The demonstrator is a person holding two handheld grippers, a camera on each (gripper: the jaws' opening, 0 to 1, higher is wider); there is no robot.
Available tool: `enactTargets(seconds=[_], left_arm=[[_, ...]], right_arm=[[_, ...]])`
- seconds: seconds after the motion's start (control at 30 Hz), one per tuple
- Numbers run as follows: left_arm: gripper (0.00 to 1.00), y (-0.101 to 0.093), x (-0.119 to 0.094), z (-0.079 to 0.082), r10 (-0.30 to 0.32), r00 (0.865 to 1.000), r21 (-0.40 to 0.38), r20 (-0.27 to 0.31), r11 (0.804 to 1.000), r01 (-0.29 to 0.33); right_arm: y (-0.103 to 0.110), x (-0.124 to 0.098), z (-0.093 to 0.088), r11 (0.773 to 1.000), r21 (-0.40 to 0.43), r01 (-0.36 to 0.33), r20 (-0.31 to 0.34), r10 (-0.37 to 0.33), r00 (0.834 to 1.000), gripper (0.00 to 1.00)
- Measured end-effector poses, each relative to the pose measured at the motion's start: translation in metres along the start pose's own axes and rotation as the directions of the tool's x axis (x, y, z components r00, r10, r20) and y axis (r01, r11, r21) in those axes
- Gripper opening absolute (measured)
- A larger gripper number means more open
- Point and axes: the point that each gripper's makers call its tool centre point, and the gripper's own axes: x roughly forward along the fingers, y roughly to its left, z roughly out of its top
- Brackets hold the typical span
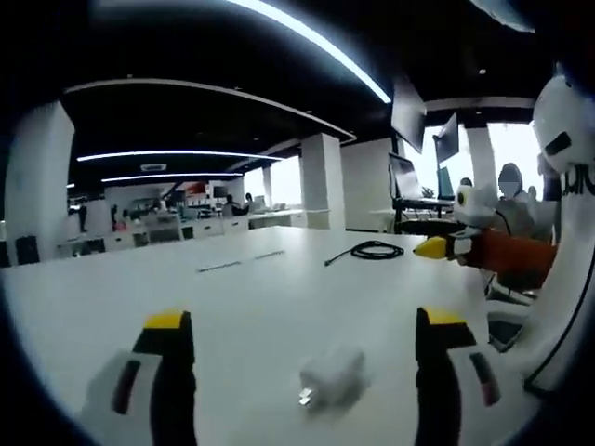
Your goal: Plug the desk Type‑C cable into the charger adapter.
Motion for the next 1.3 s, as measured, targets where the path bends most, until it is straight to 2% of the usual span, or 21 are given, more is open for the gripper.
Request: enactTargets(seconds=[0.27, 0.43, 0.57, 0.63, 0.73, 0.9, 1.0, 1.3], left_arm=[[1.00, 0.009, -0.006, 0.004, 0.075, 0.997, -0.006, 0.031, 0.997, -0.075], [1.00, 0.020, -0.012, 0.009, 0.133, 0.988, -0.060, 0.076, 0.990, -0.129], [1.00, 0.025, -0.015, 0.012, 0.176, 0.980, -0.062, 0.091, 0.983, -0.171], [1.00, 0.032, -0.017, 0.010, 0.217, 0.973, -0.064, 0.083, 0.975, -0.212], [1.00, 0.039, -0.020, 0.007, 0.261, 0.962, -0.115, 0.081, 0.961, -0.251], [1.00, 0.039, -0.021, 0.005, 0.272, 0.959, -0.130, 0.078, 0.957, -0.261], [1.00, 0.037, -0.019, 0.004, 0.274, 0.959, -0.090, 0.069, 0.959, -0.268], [0.98, 0.037, -0.020, 0.010, 0.273, 0.957, -0.078, 0.102, 0.961, -0.265]], right_arm=[[0.000, 0.000, 0.000, 1.000, 0.004, -0.001, 0.002, 0.001, 1.000, 0.94], [0.001, 0.001, 0.000, 1.000, 0.005, -0.002, 0.004, 0.002, 1.000, 0.94], [0.001, 0.001, 0.000, 1.000, 0.005, 0.000, 0.006, 0.000, 1.000, 0.94], [0.001, 0.002, 0.000, 1.000, 0.006, 0.000, 0.006, 0.000, 1.000, 0.94], [0.001, 0.002, -0.002, 1.000, 0.007, 0.001, 0.003, -0.001, 1.000, 0.94], [0.000, 0.002, -0.002, 1.000, 0.008, 0.002, 0.004, -0.003, 1.000, 0.94], [0.000, 0.002, -0.002, 1.000, 0.010, 0.003, 0.004, -0.003, 1.000, 0.94], [-0.004, 0.000, -0.007, 1.000, 0.004, 0.000, -0.014, 0.000, 1.000, 0.94]])
